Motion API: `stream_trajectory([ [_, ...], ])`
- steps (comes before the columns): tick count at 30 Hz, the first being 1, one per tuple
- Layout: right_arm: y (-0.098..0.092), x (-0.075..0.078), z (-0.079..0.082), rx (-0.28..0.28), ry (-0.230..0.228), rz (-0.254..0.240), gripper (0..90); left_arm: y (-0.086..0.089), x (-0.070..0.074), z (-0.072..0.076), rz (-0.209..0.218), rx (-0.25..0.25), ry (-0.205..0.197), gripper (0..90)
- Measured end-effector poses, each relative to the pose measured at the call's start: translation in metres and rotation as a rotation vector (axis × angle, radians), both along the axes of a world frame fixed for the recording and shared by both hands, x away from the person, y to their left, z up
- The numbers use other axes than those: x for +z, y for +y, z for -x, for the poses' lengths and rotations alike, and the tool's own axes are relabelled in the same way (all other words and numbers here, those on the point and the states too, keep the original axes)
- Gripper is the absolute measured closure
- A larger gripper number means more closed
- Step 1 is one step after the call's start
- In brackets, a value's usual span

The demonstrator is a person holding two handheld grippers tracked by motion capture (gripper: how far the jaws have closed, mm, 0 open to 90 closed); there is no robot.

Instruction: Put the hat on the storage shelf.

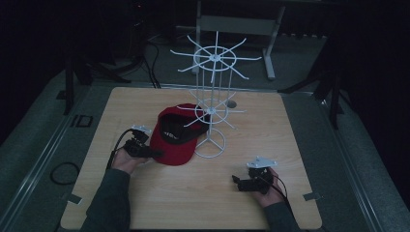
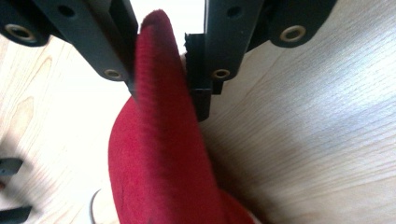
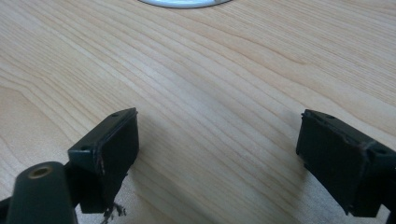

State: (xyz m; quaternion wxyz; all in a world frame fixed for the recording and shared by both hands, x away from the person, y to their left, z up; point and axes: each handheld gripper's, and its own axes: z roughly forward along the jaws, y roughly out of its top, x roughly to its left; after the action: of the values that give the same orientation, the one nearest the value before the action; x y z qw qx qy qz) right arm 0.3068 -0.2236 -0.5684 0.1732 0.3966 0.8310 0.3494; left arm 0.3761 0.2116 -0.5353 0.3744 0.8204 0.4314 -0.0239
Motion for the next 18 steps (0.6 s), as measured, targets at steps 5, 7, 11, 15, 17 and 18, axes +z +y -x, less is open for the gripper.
stream_trajectory([
  [5, 0.000, 0.000, 0.000, 0.000, 0.000, 0.000, 12.9, 0.009, 0.002, 0.010, 0.027, 0.059, -0.062, 85.1],
  [7, 0.000, 0.000, 0.000, 0.000, 0.000, 0.000, 12.9, 0.010, 0.004, 0.014, 0.015, 0.075, -0.090, 85.6],
  [11, 0.000, 0.000, 0.000, 0.000, 0.000, 0.000, 12.9, 0.015, 0.000, 0.024, 0.033, 0.112, -0.137, 85.7],
  [15, 0.000, 0.000, 0.000, 0.000, 0.000, 0.000, 12.9, 0.020, -0.007, 0.033, 0.089, 0.158, -0.157, 85.9],
  [17, 0.000, 0.000, 0.000, 0.000, 0.000, 0.000, 12.9, 0.023, -0.007, 0.034, 0.093, 0.174, -0.167, 85.9],
  [18, 0.000, 0.000, 0.000, 0.001, -0.001, 0.000, 12.9, 0.024, -0.006, 0.035, 0.087, 0.182, -0.180, 85.9],
])
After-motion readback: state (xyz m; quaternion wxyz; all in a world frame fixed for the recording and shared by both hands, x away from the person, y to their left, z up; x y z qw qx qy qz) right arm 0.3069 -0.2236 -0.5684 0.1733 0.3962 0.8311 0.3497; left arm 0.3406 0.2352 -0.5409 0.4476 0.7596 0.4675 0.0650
